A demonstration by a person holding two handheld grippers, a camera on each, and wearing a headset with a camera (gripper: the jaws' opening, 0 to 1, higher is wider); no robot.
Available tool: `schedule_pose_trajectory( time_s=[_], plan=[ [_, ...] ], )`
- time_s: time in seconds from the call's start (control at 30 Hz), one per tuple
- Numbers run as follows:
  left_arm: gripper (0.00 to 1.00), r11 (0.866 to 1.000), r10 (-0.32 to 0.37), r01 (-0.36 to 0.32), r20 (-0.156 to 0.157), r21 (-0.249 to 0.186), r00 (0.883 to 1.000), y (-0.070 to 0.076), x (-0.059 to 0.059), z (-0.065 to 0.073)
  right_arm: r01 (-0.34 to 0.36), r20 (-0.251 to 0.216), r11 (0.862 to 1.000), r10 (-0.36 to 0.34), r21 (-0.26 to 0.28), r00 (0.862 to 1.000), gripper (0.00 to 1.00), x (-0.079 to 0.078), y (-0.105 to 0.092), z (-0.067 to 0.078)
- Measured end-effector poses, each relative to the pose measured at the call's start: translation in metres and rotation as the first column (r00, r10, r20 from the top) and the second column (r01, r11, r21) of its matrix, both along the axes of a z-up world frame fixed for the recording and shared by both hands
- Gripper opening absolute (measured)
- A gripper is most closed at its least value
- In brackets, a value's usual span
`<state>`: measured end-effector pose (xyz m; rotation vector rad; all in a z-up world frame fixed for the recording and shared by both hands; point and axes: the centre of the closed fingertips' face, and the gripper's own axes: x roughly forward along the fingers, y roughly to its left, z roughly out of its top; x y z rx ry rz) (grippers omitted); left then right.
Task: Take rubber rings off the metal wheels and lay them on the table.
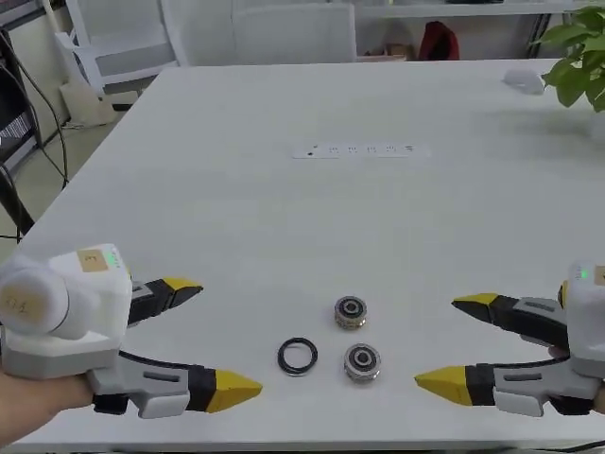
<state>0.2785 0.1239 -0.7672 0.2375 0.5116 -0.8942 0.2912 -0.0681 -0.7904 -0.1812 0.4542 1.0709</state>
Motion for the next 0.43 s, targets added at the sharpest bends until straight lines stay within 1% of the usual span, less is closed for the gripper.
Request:
schedule_pose_trajectory(
  time_s=[0.13,0.3,0.43],
  plan=[
    [0.88,1.0,-0.006,0.006,0.004,0.01,1.0,0.0,-0.001,0.0,0.006,0.005,1.0,-0.006,-0.011,1.0,0.71,0.0,-0.007,-0.002],
    [0.88,1.0,-0.015,0.015,0.004,0.024,1.0,-0.001,-0.002,-0.001,-0.002,0.019,0.999,0.002,-0.043,1.0,0.71,-0.005,-0.01,-0.005],
    [0.88,0.999,-0.017,0.017,0.001,0.034,1.0,-0.001,-0.003,-0.003,0.002,0.021,0.999,-0.002,-0.042,1.0,0.71,-0.006,-0.011,-0.005]
  ],
)
